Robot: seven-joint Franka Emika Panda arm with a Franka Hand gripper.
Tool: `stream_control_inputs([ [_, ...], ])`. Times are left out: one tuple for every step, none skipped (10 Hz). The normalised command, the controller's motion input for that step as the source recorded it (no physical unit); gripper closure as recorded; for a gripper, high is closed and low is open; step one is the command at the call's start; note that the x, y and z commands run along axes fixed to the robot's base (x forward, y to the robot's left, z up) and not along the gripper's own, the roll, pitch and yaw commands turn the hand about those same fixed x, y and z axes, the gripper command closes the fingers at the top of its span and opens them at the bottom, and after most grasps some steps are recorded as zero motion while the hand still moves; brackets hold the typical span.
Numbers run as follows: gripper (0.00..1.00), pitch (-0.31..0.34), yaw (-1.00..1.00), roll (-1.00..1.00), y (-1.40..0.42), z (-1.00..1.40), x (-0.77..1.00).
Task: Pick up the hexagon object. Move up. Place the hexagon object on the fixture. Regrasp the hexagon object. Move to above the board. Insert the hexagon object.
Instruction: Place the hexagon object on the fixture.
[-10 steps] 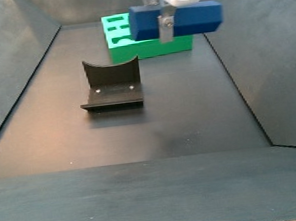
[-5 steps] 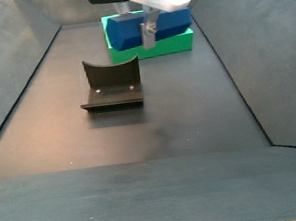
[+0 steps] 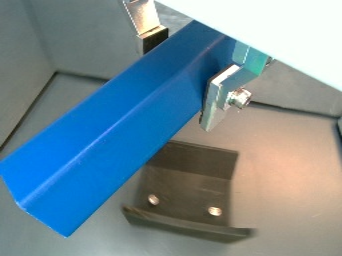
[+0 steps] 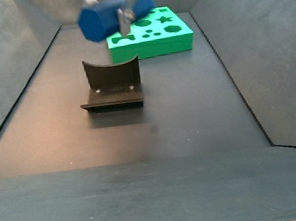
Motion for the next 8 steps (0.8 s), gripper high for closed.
stream_control_inputs([
  [1.00,0.123,1.00,-0.68,0.01,0.19,0.30],
  [1.00,0.164,1.00,-0.70,0.01,0.04,0.18],
  [1.00,0.194,1.00,-0.72,0.02,0.03,0.12],
  [1.00,0.269,1.00,-0.76,0.03,0.05,0.06],
  [1.00,0.336,1.00,-0.79,0.02,0.03,0.06],
  [1.00,0.493,1.00,-0.87,0.03,0.01,0.06],
  [1.00,0.581,0.73,-0.74,0.03,0.00,0.08],
  [1.00,0.593,0.55,-0.63,0.04,-0.01,0.09],
])
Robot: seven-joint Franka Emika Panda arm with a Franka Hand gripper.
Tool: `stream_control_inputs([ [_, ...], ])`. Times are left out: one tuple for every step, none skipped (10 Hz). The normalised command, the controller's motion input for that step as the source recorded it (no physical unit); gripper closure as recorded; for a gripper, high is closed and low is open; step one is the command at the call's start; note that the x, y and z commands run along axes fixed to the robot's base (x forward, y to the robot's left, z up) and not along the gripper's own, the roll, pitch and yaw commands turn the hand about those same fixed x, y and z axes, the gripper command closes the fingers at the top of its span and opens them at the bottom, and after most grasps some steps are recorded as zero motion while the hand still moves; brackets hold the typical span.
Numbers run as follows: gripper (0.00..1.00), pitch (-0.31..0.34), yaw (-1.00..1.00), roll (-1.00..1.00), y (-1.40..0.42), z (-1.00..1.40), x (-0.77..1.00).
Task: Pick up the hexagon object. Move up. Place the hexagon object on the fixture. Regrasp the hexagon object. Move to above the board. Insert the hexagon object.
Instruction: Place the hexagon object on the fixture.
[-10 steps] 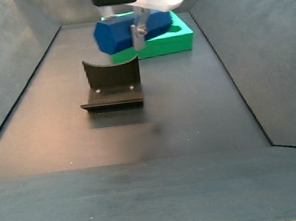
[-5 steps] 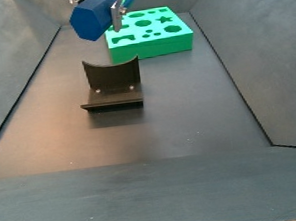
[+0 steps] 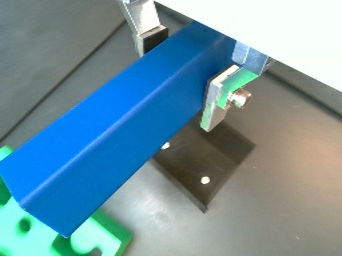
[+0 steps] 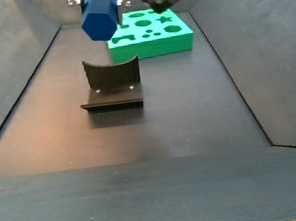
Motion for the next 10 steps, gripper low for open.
stream_control_inputs([
  [1.00,0.577,0.22,-0.43,0.04,-0.01,0.11],
  [1.00,0.527,0.05,-0.31,0.04,0.00,0.11],
  [1.00,0.445,-0.06,-0.24,0.04,0.00,0.10],
  [1.00,0.366,-0.12,-0.18,0.04,0.00,0.08],
  [1.00,0.282,-0.15,-0.12,0.03,0.01,0.08],
  [1.00,0.238,-0.15,-0.09,0.03,0.01,0.08],
  [1.00,0.202,-0.15,-0.07,0.03,0.01,0.08],
  [1.00,0.073,-0.16,-1.00,0.06,-1.00,0.11],
  [1.00,0.055,-0.17,-1.00,0.07,-1.00,0.11],
  [1.00,0.059,-0.17,-1.00,0.08,-1.00,0.12],
])
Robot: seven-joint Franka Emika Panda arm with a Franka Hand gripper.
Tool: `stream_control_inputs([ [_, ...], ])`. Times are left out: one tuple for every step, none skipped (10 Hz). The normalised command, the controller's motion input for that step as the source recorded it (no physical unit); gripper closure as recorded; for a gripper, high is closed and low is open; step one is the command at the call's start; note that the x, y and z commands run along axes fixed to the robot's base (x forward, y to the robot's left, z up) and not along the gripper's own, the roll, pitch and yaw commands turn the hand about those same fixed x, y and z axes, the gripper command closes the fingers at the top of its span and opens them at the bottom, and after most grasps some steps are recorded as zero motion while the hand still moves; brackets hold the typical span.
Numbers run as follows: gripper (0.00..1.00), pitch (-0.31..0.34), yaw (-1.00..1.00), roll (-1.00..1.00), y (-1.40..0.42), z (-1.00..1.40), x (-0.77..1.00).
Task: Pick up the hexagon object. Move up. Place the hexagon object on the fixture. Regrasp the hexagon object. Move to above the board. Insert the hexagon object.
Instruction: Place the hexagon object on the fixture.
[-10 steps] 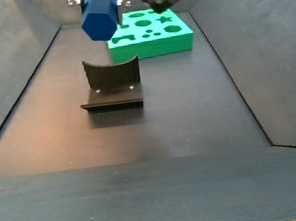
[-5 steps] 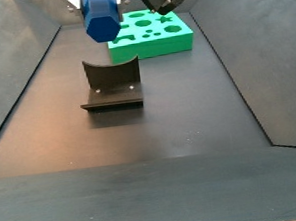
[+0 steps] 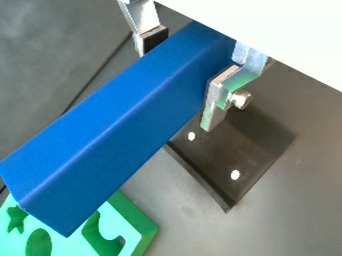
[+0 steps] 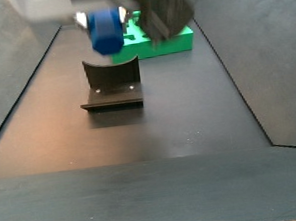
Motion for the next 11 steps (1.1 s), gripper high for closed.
stream_control_inputs([
  [1.00,0.068,-0.17,-1.00,0.08,-1.00,0.13],
  [1.00,0.063,-0.18,-1.00,0.08,-1.00,0.14],
  [1.00,0.057,-0.19,-0.97,0.09,-1.00,0.15],
  [1.00,0.036,-0.16,-0.75,0.10,-1.00,0.16],
  [1.00,0.023,-0.14,-0.52,0.11,-1.00,0.17],
  [1.00,0.023,-0.13,-0.36,0.11,-1.00,0.18],
  [1.00,0.021,-0.11,-0.28,0.11,-1.00,0.19],
  [1.00,0.016,-0.10,-0.20,0.11,-0.99,0.19],
  [1.00,0.005,-0.08,-0.15,0.13,-0.76,0.15],
  [1.00,-0.012,-0.07,-0.13,0.15,-0.71,0.11],
  [1.00,-0.017,-0.06,-0.12,0.16,-0.70,0.10],
])
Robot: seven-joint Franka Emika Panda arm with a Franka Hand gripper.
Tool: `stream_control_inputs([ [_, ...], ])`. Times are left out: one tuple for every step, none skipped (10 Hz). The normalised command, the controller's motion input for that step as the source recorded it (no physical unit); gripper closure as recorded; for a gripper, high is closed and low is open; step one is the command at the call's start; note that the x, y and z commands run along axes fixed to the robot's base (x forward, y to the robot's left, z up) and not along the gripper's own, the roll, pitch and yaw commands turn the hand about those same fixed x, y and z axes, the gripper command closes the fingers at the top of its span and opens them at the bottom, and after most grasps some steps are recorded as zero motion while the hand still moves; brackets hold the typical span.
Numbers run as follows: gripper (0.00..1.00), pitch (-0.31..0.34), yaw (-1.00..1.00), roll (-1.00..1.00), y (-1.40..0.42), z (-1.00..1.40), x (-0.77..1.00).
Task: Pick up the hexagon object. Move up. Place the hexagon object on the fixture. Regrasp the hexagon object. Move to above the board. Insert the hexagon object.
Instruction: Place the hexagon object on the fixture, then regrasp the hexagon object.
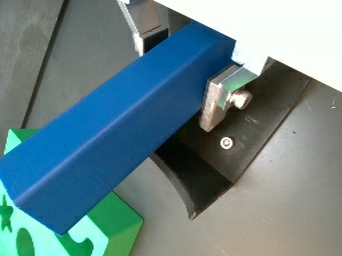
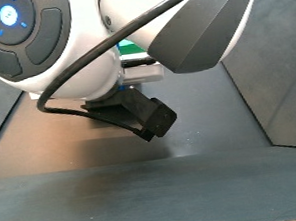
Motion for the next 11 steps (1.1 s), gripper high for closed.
stream_control_inputs([
  [1.00,-0.017,-0.05,-0.12,0.15,-0.70,0.10],
  [1.00,0.000,0.00,0.00,-0.50,-0.17,0.00],
  [0.00,0.000,0.00,0.00,0.00,0.00,0.00],
  [0.00,0.036,-0.05,-0.08,0.00,1.00,0.00],
  [0.00,0.037,-0.04,-0.07,0.00,1.00,0.00],
  [0.00,0.036,-0.03,-0.03,0.00,1.00,-0.02],
  [0.00,0.032,-0.02,-0.01,0.00,1.00,-0.02],
  [0.00,0.031,-0.02,0.03,0.00,1.00,-0.03],
  [0.00,0.030,-0.02,0.04,0.00,0.82,-0.04],
  [0.00,0.034,-0.02,0.05,0.00,0.64,-0.04],
  [0.00,0.039,-0.01,0.05,0.00,0.52,-0.03],
])
